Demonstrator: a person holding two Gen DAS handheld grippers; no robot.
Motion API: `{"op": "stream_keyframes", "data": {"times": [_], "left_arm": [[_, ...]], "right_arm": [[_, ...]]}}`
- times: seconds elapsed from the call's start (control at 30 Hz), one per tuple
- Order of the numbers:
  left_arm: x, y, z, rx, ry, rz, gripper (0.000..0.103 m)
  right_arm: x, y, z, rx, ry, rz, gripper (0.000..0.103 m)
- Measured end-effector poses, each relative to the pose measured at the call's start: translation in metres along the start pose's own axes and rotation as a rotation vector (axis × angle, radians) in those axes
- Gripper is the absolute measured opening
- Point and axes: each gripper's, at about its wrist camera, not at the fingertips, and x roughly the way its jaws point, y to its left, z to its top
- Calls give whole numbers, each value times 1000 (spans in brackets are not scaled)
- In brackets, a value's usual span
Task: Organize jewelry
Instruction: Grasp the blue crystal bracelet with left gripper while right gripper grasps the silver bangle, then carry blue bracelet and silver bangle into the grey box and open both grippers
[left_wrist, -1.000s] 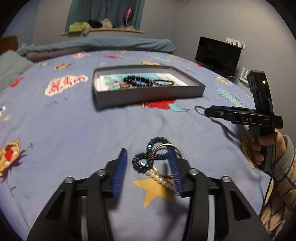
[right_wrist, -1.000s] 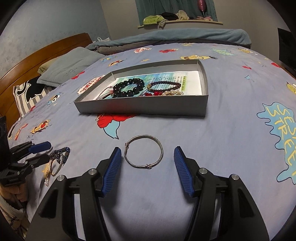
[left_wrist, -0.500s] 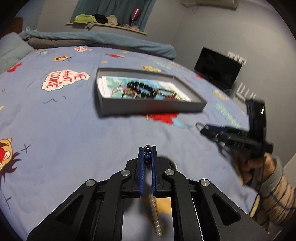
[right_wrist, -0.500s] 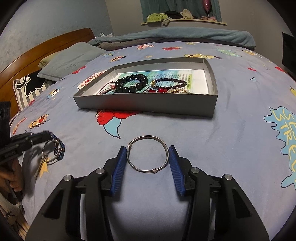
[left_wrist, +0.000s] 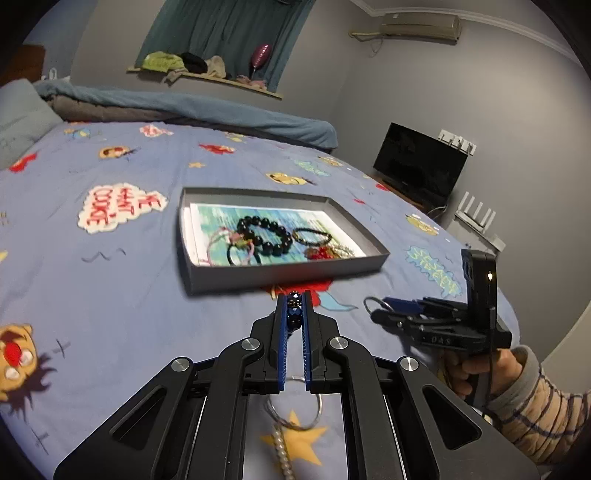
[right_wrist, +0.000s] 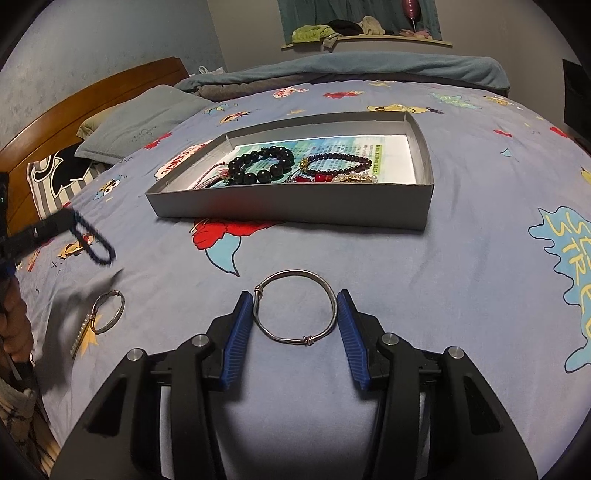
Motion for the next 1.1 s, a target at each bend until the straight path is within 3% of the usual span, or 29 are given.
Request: {"op": "stream_keyframes", "data": {"times": [0.47, 0.6, 0.8, 1.0, 1.07, 1.1], "left_arm": [[36, 39, -26, -33, 145, 102, 8], [41, 48, -31, -47, 184, 132, 26], [52, 53, -32, -52, 219, 138, 29], [62, 60, -30, -89, 240, 161, 28], [62, 60, -29, -96, 229, 171, 18], [61, 60, -28, -96, 221, 171, 7]], "right_arm": [[3, -1, 0, 0, 11, 1, 49], [4, -1, 0, -1, 16, -1, 50], [5, 0, 1, -7, 19, -8, 50], [4, 2, 0, -19, 10, -14, 47], [3, 2, 0, -19, 3, -11, 46], [2, 2, 0, -18, -1, -9, 46]]}}
